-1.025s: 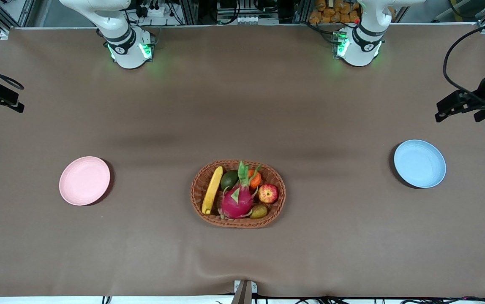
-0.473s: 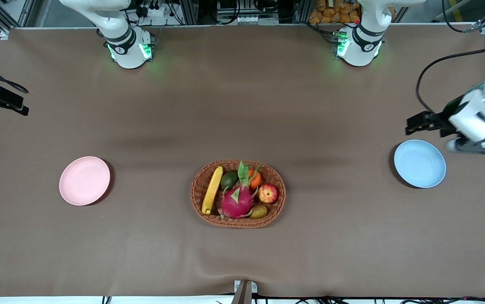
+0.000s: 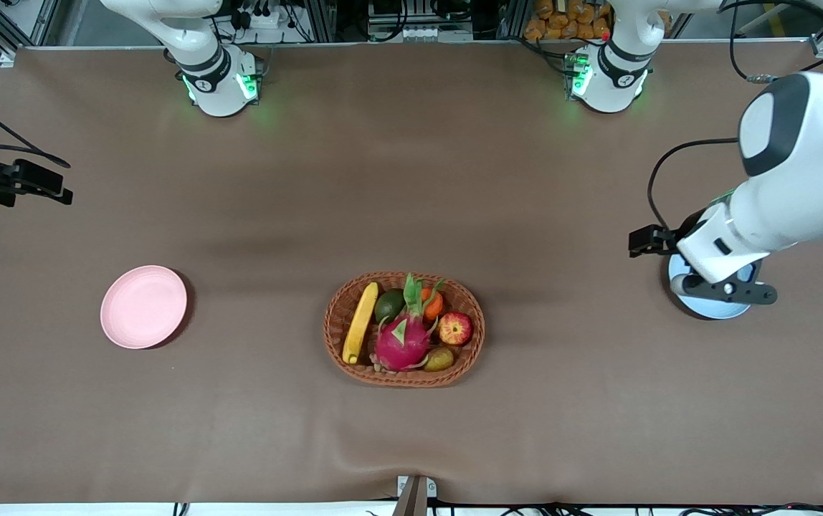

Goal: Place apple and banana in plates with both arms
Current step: 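Reach the left gripper over the basket above the red apple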

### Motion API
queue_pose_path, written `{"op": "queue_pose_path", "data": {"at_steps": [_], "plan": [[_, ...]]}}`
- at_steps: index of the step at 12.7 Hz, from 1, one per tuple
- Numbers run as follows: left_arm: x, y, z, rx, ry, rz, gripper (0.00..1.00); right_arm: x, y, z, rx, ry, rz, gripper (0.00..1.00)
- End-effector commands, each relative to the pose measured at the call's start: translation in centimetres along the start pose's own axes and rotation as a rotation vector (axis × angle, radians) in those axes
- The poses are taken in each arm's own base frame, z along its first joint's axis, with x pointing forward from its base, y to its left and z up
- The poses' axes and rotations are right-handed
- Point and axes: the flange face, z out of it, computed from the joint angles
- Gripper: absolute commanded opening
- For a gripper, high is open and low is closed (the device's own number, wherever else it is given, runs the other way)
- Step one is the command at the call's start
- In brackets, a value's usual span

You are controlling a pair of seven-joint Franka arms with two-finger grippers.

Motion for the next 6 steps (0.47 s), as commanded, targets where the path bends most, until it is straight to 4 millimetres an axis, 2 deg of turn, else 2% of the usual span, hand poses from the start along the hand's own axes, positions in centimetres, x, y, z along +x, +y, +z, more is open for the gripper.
{"op": "queue_pose_path", "data": {"at_steps": [1,3,4,5,6], "plan": [[1.7,0.7,1.4,-0.054,0.013,-0.008,1.00,0.2,-1.1,1.3,0.012,0.010,-0.014,1.00],[3.4,1.4,4.6,-0.142,0.006,-0.033,1.00,0.4,-1.2,2.5,0.012,0.010,-0.016,1.00],[4.2,4.0,6.3,-0.140,0.025,-0.005,1.00,0.5,-1.2,2.8,0.011,0.011,-0.017,1.00],[4.6,6.9,7.3,-0.131,0.055,0.020,1.00,0.5,-1.3,2.9,0.011,0.011,-0.018,1.00],[4.7,8.3,7.9,-0.128,0.064,-0.022,1.00,0.5,-1.3,2.9,0.011,0.011,-0.018,1.00]]}}
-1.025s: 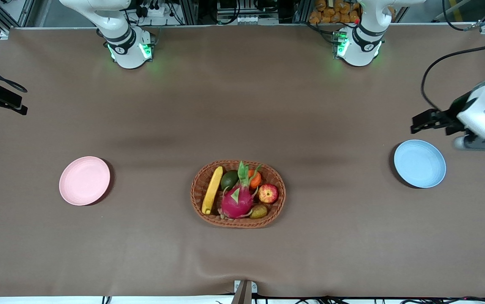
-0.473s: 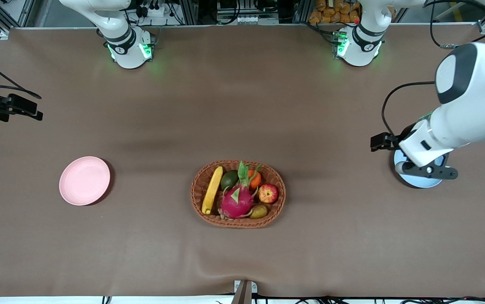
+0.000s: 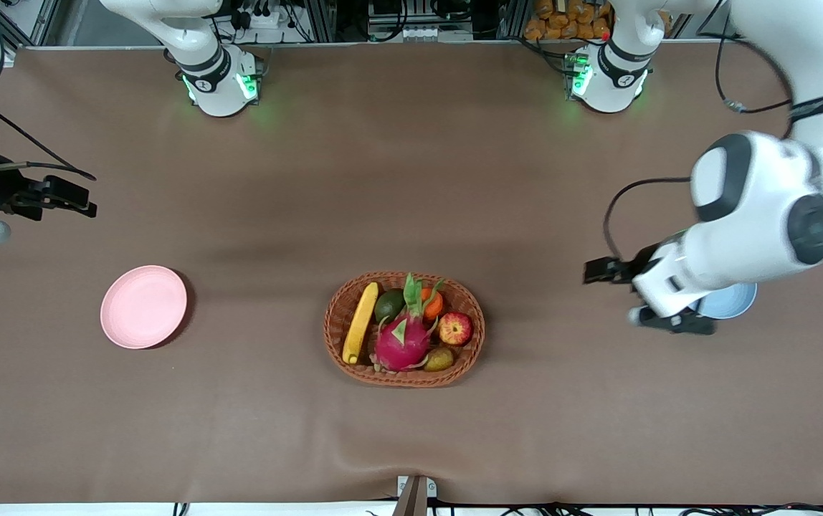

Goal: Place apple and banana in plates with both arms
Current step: 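Reach the left gripper over the basket above the red apple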

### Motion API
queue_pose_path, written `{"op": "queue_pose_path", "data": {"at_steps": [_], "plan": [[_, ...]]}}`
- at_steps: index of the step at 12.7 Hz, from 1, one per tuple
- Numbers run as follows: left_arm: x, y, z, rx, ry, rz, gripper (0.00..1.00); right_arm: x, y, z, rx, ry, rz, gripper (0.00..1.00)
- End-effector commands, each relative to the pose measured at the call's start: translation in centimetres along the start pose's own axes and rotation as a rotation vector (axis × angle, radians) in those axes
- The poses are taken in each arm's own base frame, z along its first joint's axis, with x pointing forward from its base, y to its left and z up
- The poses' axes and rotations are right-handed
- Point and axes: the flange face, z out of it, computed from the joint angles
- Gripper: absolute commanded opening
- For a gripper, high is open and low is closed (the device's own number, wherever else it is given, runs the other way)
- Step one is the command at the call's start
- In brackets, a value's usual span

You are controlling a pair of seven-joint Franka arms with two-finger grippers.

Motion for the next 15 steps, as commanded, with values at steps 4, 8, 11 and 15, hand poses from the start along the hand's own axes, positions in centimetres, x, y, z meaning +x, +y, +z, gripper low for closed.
{"op": "queue_pose_path", "data": {"at_steps": [4,8,11,15], "plan": [[1.6,9.1,5.2,0.082,0.097,0.051,1.00,-0.3,-0.2,-0.1,0.012,0.010,0.000,1.00],[1.3,14.3,10.6,0.104,0.144,0.033,1.00,-0.3,-0.2,0.1,0.012,0.007,0.000,1.00],[1.9,16.3,13.1,0.087,0.188,0.066,1.00,-0.4,0.0,0.3,0.013,-0.001,0.004,1.00],[2.0,18.0,15.8,0.137,0.240,0.156,1.00,-0.8,0.1,0.1,0.014,-0.011,-0.003,1.00]]}}
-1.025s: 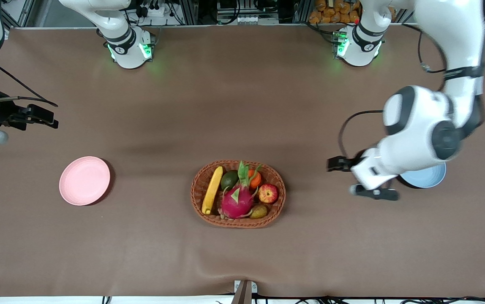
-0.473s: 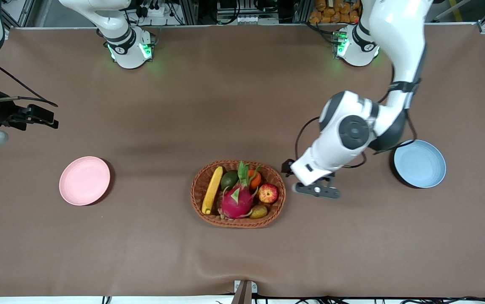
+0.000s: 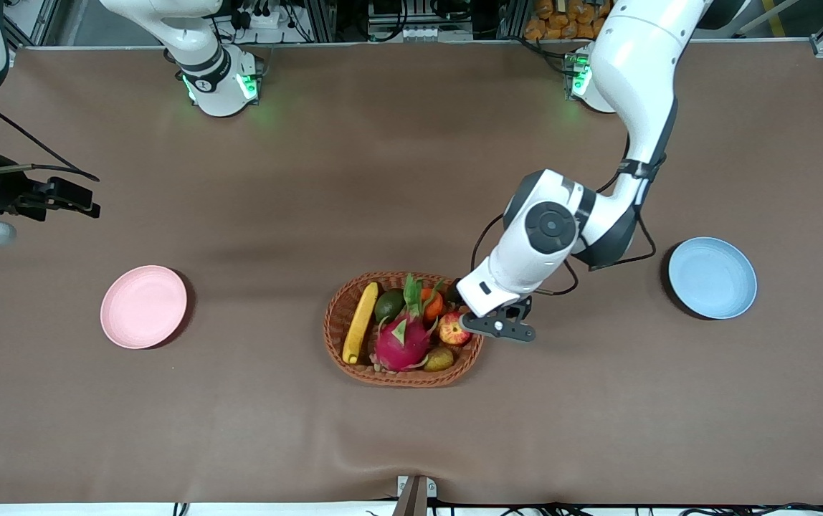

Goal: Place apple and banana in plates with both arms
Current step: 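Reach the left gripper over the basket above the red apple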

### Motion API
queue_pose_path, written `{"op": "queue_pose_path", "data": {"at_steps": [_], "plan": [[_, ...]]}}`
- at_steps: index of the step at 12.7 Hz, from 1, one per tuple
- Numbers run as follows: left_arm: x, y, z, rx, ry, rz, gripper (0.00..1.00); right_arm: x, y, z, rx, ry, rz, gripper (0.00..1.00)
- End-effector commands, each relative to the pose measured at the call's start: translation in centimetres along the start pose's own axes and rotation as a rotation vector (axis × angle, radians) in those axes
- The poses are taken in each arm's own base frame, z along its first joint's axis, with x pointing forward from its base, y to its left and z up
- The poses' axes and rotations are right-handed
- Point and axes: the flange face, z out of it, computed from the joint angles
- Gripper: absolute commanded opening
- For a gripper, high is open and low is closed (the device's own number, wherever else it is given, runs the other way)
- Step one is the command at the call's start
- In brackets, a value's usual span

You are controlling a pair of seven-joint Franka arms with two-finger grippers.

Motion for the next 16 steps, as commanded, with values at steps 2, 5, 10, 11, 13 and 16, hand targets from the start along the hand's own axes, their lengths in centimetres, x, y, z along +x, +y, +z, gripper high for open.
{"op": "queue_pose_path", "data": {"at_steps": [2,5,10,11,13,16], "plan": [[0.2,2.2,1.9,0.037,0.065,0.077,1.00,-0.7,0.1,-0.2,0.013,-0.002,-0.005,1.00],[0.1,2.5,3.0,0.034,0.086,0.093,1.00,-0.6,-0.1,-0.2,0.013,0.000,-0.006,1.00],[-0.2,2.2,5.0,0.036,0.091,0.106,1.00,-0.6,0.0,0.0,0.012,-0.003,-0.006,1.00],[-0.3,2.3,5.3,0.035,0.086,0.108,1.00,-0.6,0.0,0.1,0.012,-0.005,-0.006,1.00],[-0.5,2.2,6.2,0.037,0.076,0.108,1.00,-0.4,0.1,0.9,0.012,-0.014,-0.006,1.00],[-0.9,3.0,7.1,0.031,0.083,0.121,1.00,0.1,-0.2,2.9,0.011,-0.015,-0.010,1.00]]}}
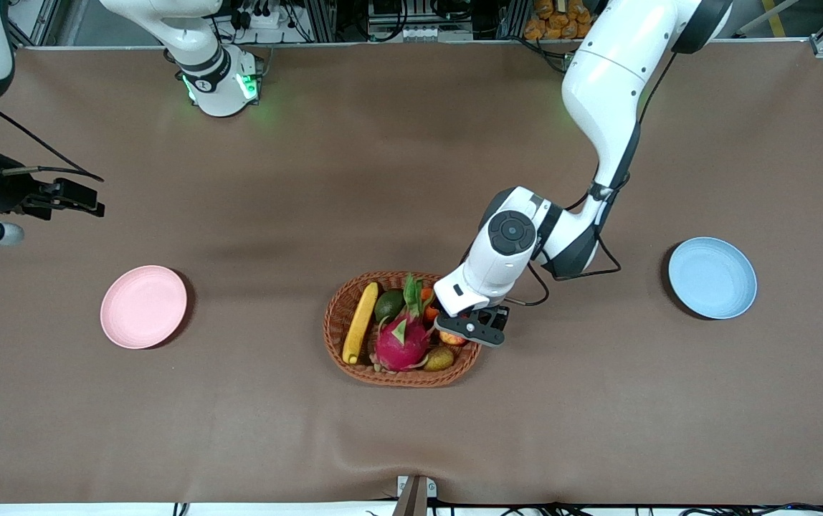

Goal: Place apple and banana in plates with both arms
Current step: 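Lower the left gripper and grasp the red apple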

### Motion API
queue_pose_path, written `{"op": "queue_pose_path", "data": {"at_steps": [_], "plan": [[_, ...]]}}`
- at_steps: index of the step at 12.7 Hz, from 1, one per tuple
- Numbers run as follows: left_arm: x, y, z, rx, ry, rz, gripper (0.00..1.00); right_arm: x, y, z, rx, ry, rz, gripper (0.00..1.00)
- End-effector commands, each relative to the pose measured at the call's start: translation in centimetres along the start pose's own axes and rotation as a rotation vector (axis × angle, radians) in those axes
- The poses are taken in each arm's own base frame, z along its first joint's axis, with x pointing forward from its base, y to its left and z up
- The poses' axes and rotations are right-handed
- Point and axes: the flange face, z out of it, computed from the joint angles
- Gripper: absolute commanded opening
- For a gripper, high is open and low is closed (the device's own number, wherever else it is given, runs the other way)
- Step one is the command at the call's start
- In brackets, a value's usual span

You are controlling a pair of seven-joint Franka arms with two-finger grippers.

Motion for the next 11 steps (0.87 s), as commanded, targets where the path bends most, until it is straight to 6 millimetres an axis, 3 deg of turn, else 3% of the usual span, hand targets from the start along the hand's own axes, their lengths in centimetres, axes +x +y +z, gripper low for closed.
{"op": "queue_pose_path", "data": {"at_steps": [1,11], "plan": [[0.1,1.5,0.4,0.003,0.028,0.038,1.00,0.2,-0.5,1.4,0.008,0.009,-0.016,1.00],[-0.2,1.5,2.4,0.007,0.055,0.062,0.96,0.5,-0.6,2.4,0.010,-0.003,-0.016,1.00]]}}
